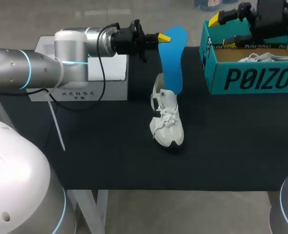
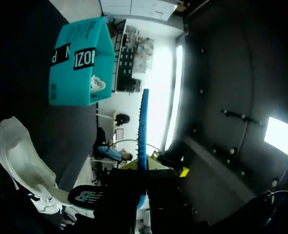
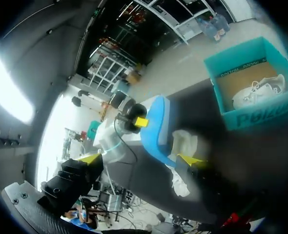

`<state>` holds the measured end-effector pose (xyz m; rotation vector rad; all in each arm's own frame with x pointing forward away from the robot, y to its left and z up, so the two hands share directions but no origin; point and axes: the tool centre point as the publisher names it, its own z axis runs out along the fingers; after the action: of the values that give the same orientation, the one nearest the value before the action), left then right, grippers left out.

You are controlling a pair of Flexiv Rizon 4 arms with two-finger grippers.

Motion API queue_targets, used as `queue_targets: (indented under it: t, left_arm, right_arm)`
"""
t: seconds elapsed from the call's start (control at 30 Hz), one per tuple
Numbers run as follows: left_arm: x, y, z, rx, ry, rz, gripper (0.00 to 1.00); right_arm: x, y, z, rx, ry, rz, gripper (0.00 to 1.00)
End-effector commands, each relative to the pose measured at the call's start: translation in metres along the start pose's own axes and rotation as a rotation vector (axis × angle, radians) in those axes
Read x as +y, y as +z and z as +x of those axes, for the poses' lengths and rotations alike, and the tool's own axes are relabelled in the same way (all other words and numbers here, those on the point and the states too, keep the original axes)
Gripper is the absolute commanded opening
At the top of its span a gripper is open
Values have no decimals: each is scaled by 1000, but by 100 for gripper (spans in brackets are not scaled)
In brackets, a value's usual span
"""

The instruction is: Take the shoe out of the shoebox, open the shoe tongue, remove and reinsert the insole, then place the shoe into the shoebox

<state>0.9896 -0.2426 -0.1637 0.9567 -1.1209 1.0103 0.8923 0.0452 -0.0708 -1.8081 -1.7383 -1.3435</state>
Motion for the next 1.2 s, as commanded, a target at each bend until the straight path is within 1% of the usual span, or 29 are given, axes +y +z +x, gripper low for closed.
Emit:
queue_targets:
  t: [0.03, 0.17, 0.3, 0.33, 0.37, 0.6, 0.7, 0.8, 0.87, 0.9, 0.93, 0.97, 1.0, 1.03, 1.13, 1.2]
  left_arm:
    - [17, 4, 17, -134, -38, 72, 0]
    - [21, 5, 24, -135, -3, 77, 0]
    - [21, 6, 25, -138, 1, 84, 0]
    - [21, 6, 24, -136, -1, 85, 0]
    - [21, 6, 24, -129, -3, 78, 0]
    - [16, 4, 25, -102, -9, 67, 0]
    - [11, 2, 26, -101, -13, 85, 0]
    - [5, -3, 31, -101, -16, 103, 0]
    - [2, -4, 35, -100, -27, 112, 0]
    - [2, -4, 36, -99, -41, 112, 0]
    - [2, -3, 38, -102, -49, 111, 0]
    - [3, -2, 40, -108, -55, 115, 0]
    - [3, -1, 40, -123, -67, 127, 0]
    - [3, 0, 41, -123, -71, 119, 0]
    - [3, 2, 42, -137, -80, 126, 0]
    - [2, 3, 43, -132, -70, 127, 0]
  right_arm:
    - [8, 7, 11, -136, 18, -14, 100]
    - [16, 6, 22, -197, 10, -35, 100]
    - [19, 9, 28, -275, 6, -7, 100]
    - [19, 11, 28, -279, 4, 8, 100]
    - [20, 13, 30, -226, 24, -23, 100]
    - [20, 13, 30, -226, 24, -23, 100]
    - [20, 13, 30, -226, 24, -23, 100]
    - [20, 13, 30, -226, 24, -23, 100]
    - [22, 10, 43, -304, -17, -13, 100]
    - [22, 9, 49, -352, -19, 5, 100]
    - [22, 10, 52, -400, -8, 28, 100]
    - [22, 9, 55, -436, -6, 32, 100]
    - [22, 10, 59, -506, -39, 46, 100]
    - [22, 11, 62, -558, -57, 55, 100]
    - [24, 14, 70, -636, -66, 81, 100]
    - [24, 18, 73, -677, -78, 82, 100]
